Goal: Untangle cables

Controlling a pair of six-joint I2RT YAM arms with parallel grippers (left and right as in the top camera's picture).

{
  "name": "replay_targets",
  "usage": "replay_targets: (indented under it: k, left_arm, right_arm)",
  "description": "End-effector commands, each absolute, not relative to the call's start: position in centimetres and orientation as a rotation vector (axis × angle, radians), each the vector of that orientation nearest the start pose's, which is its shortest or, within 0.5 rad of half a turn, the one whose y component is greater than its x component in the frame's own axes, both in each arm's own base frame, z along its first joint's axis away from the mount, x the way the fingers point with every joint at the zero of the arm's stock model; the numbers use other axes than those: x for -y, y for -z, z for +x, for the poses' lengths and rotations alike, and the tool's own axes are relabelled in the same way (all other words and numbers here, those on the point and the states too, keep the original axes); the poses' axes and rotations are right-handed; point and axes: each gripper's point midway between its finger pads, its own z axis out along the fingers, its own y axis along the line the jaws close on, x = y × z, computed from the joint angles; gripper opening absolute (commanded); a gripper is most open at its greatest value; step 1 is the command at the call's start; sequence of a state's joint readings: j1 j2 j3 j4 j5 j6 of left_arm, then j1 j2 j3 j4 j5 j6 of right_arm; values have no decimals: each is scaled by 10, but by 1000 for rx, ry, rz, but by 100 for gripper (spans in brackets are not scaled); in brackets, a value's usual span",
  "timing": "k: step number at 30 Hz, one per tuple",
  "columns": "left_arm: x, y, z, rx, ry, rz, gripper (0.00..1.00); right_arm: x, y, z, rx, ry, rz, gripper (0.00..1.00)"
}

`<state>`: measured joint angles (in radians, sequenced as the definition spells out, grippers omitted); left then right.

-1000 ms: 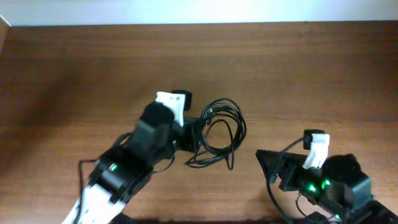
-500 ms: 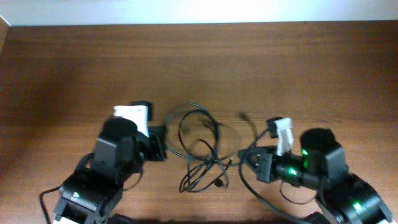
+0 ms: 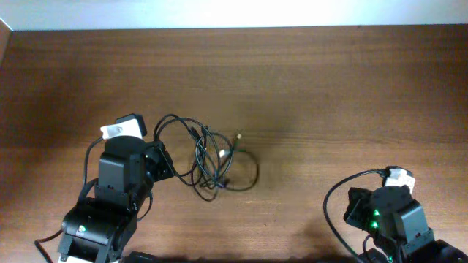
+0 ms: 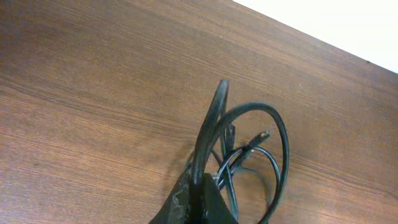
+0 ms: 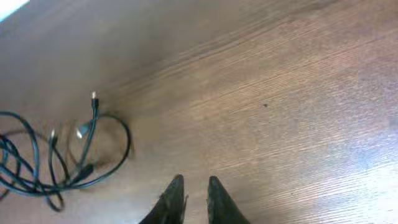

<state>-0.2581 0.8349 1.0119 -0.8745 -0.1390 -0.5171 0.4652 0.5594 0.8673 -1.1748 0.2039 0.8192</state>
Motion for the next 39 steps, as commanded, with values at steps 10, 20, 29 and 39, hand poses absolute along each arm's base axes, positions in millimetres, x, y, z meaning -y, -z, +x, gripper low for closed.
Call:
replay_targets:
  k: [10, 20, 29, 39]
  left_arm:
    - [103, -180, 270, -2634, 519, -296, 93]
    - [139, -103, 278, -2925, 682, -200, 47]
    - [204, -134, 281, -2771, 1040, 93, 59]
    - [196, -108, 286, -2806, 564, -164, 70]
  right_arm:
    - [-67, -196, 153, -2462, -513, 534, 66]
    - [-67, -197, 154, -2458, -515, 534, 74]
    - [-66, -197, 154, -2454, -507, 536, 79]
    - [-68, -197, 153, -2464, -519, 533, 80]
